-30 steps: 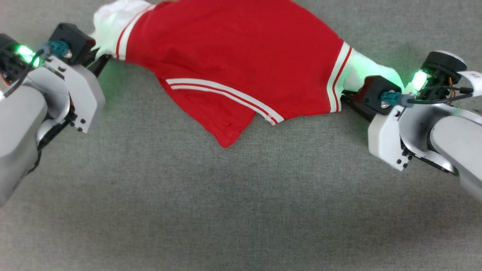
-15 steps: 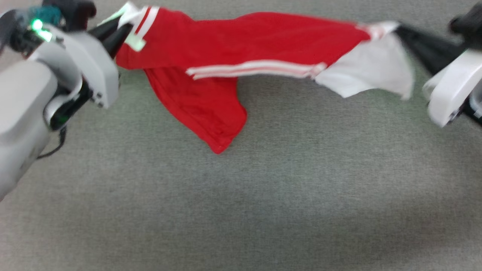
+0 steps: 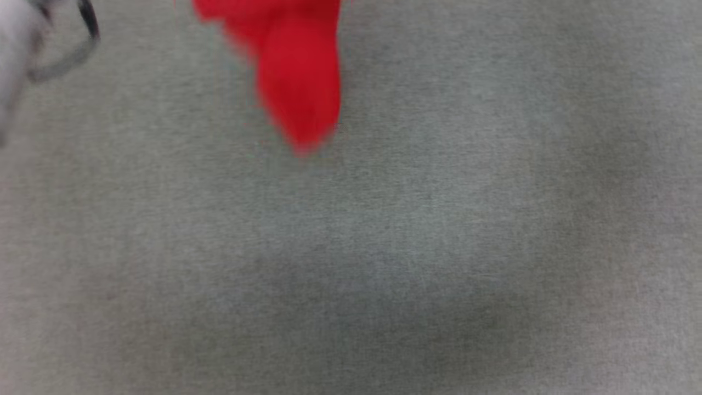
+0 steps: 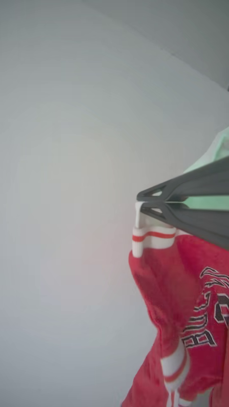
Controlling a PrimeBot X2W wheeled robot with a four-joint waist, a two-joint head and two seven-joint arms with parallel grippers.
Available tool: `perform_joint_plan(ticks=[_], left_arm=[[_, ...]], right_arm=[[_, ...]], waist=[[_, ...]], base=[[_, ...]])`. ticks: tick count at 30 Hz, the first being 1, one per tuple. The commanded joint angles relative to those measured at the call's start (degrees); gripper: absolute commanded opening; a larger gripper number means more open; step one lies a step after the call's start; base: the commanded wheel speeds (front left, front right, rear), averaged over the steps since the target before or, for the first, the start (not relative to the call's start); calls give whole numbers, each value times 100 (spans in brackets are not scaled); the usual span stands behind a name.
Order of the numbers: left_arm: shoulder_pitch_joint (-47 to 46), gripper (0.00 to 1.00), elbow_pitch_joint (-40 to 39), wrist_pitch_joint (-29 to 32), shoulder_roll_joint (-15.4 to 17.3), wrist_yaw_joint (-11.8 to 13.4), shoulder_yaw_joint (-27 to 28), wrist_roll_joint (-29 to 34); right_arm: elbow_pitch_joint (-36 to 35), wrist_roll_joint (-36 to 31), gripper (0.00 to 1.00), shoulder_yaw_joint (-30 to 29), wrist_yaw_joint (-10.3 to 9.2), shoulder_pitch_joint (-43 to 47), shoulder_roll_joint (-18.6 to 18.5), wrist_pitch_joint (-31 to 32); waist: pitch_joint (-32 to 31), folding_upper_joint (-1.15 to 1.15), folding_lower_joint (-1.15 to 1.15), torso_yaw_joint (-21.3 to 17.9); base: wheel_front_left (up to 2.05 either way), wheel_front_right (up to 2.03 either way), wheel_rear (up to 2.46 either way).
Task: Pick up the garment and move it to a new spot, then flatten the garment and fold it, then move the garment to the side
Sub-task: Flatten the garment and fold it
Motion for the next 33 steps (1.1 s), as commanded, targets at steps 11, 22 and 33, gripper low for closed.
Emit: perform_joint_plan(ticks=[11,22,33], left_arm=[[-571,0,931,-888,-544,5,435,-113],[1732,0,-1100,-48,557,4,-287,-755],[4158,0,-3430,-251,2131,4,-785,-1261]], right_arm=[[1473,-725,0,-660,-6,-926,616,-980],[227,258,0,644,-6,1407,71,-183],[-2218,1171,0,991,-6,3996,-1247,1284]], waist=[[-123,0,0,-113],[-324,0,0,-6],[-860,0,0,32]], base=[[0,0,0],[0,0,0],[0,0,0]])
